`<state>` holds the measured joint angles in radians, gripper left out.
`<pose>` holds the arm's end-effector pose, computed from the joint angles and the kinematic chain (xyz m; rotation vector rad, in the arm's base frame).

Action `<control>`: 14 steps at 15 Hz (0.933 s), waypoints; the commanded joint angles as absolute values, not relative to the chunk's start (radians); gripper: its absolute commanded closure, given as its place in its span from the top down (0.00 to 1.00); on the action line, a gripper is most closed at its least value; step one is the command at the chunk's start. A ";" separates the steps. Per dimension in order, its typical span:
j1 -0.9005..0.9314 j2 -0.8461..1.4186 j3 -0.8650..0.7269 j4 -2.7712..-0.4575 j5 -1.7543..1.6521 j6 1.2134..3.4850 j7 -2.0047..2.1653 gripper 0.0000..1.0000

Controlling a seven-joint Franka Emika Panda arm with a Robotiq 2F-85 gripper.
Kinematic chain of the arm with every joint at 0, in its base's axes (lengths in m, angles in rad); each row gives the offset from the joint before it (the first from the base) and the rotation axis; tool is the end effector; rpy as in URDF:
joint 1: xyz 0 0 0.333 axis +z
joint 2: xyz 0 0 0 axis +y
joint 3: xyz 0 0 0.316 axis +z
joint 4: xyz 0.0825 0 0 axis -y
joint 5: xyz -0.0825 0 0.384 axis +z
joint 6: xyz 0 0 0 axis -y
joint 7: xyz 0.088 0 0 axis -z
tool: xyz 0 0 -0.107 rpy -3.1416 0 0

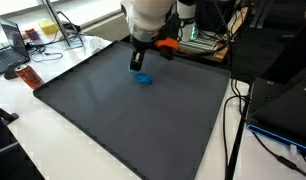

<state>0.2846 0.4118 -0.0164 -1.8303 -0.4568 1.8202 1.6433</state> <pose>0.5840 0.1235 0.2885 2.1370 -1.4071 0.1352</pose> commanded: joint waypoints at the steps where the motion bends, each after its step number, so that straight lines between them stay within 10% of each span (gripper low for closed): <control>1: 0.311 0.475 -0.015 -1.745 -0.499 1.721 1.733 0.22; 14: 0.220 0.398 0.012 -1.772 -0.416 1.753 1.463 0.22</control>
